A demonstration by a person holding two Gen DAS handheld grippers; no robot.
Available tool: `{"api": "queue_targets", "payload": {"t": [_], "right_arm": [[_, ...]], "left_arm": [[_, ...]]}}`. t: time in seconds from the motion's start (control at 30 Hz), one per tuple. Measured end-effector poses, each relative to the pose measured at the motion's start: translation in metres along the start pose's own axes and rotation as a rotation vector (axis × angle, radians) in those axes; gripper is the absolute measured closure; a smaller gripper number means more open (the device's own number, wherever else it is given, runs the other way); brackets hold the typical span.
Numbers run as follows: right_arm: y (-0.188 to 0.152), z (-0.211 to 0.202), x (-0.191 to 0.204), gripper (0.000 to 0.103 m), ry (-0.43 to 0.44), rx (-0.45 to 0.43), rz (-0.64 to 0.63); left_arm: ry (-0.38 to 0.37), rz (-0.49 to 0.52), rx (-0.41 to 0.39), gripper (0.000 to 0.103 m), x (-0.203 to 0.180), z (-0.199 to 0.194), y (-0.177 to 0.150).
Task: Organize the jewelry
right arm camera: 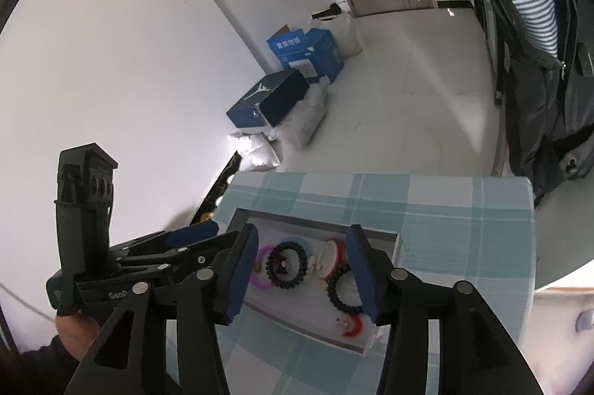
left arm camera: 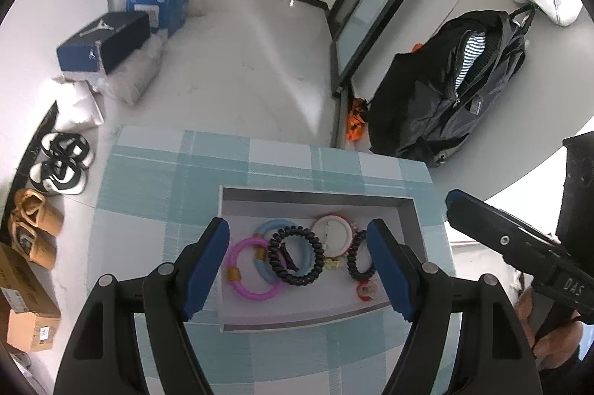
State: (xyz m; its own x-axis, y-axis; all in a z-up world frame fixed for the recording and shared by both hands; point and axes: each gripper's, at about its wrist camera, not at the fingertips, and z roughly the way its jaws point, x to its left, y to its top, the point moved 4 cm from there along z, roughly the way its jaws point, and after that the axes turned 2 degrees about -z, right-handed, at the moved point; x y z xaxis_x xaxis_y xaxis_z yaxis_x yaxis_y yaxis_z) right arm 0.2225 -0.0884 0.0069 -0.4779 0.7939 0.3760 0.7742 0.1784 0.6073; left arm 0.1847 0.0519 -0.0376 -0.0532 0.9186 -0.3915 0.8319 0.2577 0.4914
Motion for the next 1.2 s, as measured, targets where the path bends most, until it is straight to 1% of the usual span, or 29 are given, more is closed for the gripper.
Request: {"api": "queue_targets", "payload": {"t": [0.13, 0.2, 0.23, 0.3, 0.33, 0.43, 0.47, 0.57, 0.63, 0.67, 0.7, 0.73, 0.9, 1.2], "right_arm": [[-0.001, -0.003, -0.001, 0.045, -0.017, -0.010, -0.002], [-0.002, -0.005, -0.001, 0.040, -0.027, -0.016, -0.003], [-0.003, -0.007, -0.001, 0.039, -0.030, -0.021, -0.003], [-0.005, -0.012, 0.000, 0.032, -0.035, -0.032, -0.003], [-0.006, -0.014, 0.001, 0.030, -0.039, -0.037, -0.004], [-0.011, -0.021, 0.007, 0.023, -0.071, -0.056, -0.036], [-0.013, -0.023, 0.010, 0.020, -0.079, -0.063, -0.045], [-0.018, -0.029, 0.015, 0.018, -0.082, -0.080, -0.053], [-0.022, -0.032, 0.018, 0.017, -0.091, -0.087, -0.054], [-0.025, -0.034, 0.019, 0.016, -0.098, -0.091, -0.056], [-0.027, -0.036, 0.020, 0.014, -0.106, -0.097, -0.062], [-0.028, -0.040, 0.021, 0.014, -0.113, -0.104, -0.071], [-0.039, -0.054, 0.027, 0.007, -0.135, -0.147, -0.104], [-0.070, -0.067, 0.040, 0.000, -0.171, -0.162, -0.142]], "left_arm": [[0.030, 0.014, -0.033, 0.030, 0.000, -0.006, -0.001], [0.049, 0.028, -0.056, 0.030, -0.001, -0.010, -0.001], [0.058, 0.031, -0.066, 0.030, -0.001, -0.012, -0.001], [0.065, 0.034, -0.081, 0.030, -0.002, -0.017, -0.002], [0.068, 0.035, -0.087, 0.030, -0.002, -0.018, -0.003], [0.123, 0.049, -0.129, 0.030, -0.004, -0.028, -0.008], [0.133, 0.057, -0.144, 0.030, -0.005, -0.032, -0.010], [0.152, 0.079, -0.185, 0.030, -0.009, -0.043, -0.016], [0.158, 0.089, -0.210, 0.027, -0.010, -0.050, -0.019], [0.167, 0.089, -0.227, 0.021, -0.009, -0.054, -0.021], [0.172, 0.087, -0.243, 0.018, -0.008, -0.058, -0.024], [0.177, 0.084, -0.256, 0.018, -0.007, -0.061, -0.026], [0.176, 0.063, -0.268, 0.018, -0.005, -0.069, -0.039], [0.192, 0.057, -0.267, 0.017, -0.010, -0.079, -0.062]]}}
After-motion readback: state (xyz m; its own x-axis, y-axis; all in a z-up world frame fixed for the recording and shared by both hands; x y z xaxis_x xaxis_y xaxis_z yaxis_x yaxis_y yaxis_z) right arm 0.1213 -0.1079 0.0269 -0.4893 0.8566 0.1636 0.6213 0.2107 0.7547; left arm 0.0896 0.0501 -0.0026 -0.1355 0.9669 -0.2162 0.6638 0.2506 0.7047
